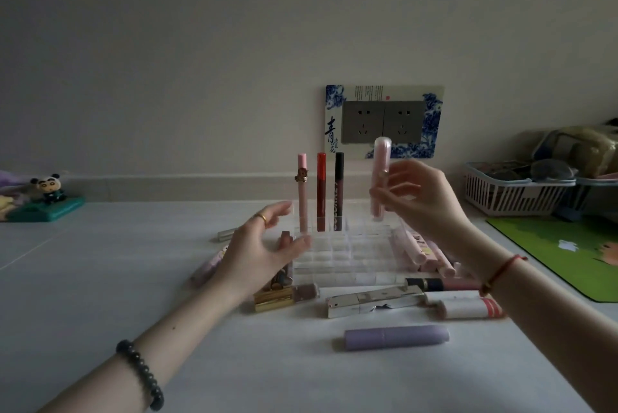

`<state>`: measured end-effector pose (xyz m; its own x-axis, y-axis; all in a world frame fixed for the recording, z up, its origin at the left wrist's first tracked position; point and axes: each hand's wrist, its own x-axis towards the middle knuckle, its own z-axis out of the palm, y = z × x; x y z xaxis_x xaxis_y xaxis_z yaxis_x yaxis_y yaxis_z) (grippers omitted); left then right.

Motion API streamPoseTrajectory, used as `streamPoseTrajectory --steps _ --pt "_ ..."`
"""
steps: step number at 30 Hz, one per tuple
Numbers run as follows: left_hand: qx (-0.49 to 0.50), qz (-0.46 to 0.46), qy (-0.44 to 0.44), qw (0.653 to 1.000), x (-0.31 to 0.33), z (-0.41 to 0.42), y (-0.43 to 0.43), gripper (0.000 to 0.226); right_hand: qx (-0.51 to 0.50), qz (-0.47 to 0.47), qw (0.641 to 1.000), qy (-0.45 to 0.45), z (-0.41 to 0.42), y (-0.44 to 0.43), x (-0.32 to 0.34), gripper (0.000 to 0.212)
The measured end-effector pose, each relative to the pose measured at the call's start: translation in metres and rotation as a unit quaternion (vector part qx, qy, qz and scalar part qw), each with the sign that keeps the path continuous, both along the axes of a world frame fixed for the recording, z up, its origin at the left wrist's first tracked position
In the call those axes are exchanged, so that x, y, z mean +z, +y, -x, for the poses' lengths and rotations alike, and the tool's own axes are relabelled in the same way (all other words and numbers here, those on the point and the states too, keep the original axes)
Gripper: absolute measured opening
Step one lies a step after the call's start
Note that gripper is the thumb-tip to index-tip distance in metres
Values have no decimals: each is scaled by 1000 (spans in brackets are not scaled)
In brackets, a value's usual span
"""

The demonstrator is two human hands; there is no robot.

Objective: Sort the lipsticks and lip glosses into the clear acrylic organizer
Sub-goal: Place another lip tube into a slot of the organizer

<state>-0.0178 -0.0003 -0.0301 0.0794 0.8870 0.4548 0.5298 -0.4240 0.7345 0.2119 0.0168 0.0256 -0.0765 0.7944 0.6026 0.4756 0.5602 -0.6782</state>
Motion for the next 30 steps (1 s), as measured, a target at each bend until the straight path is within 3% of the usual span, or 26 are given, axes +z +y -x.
streamPoseTrajectory --steps 3,7,30 --pt "11 56 77 995 -15 10 8 104 -15 17 1000 21 6 24 3 29" --pt "11 79 156 985 -28 9 8 122 -37 24 999 21 15 47 -1 28" --pt "10 45 132 990 -41 4 5 96 -64 54 996 -36 20 65 -35 26"
